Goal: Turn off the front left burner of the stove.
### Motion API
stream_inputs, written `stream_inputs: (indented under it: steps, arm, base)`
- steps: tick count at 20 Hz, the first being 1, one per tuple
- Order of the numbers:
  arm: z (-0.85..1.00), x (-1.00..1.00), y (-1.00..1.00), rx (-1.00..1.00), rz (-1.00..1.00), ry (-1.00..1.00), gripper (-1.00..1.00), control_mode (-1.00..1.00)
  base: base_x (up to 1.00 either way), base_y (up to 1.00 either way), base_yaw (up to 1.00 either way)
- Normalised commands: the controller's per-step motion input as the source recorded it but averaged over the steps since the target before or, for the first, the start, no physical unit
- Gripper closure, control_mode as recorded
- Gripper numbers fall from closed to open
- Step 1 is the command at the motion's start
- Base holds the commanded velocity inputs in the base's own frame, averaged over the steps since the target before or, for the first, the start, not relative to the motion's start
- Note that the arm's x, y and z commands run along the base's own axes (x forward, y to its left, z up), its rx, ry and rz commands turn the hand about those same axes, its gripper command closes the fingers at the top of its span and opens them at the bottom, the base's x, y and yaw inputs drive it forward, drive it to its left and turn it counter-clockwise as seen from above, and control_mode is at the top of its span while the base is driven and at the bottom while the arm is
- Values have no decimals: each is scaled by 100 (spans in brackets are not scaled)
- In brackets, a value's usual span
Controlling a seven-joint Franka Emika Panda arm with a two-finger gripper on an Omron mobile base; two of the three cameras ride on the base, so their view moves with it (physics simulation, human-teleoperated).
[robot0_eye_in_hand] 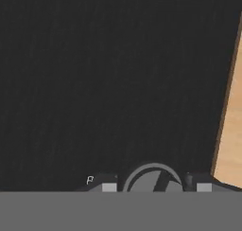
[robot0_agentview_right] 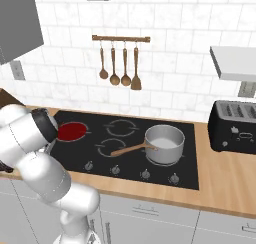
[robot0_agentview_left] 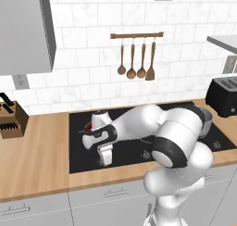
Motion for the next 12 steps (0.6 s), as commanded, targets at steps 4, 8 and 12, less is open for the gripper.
stream_inputs:
  steps: [4,8,12]
  arm:
    - [-18,8,66,-4,-84,2,100,-100]
    - [-19,8,58,-3,-87,1,100,-100]
    - [-18,14,42,-2,-93,2,100,-100]
  base:
    - [0,0,0]
    - [0,0,0]
    - [0,0,0]
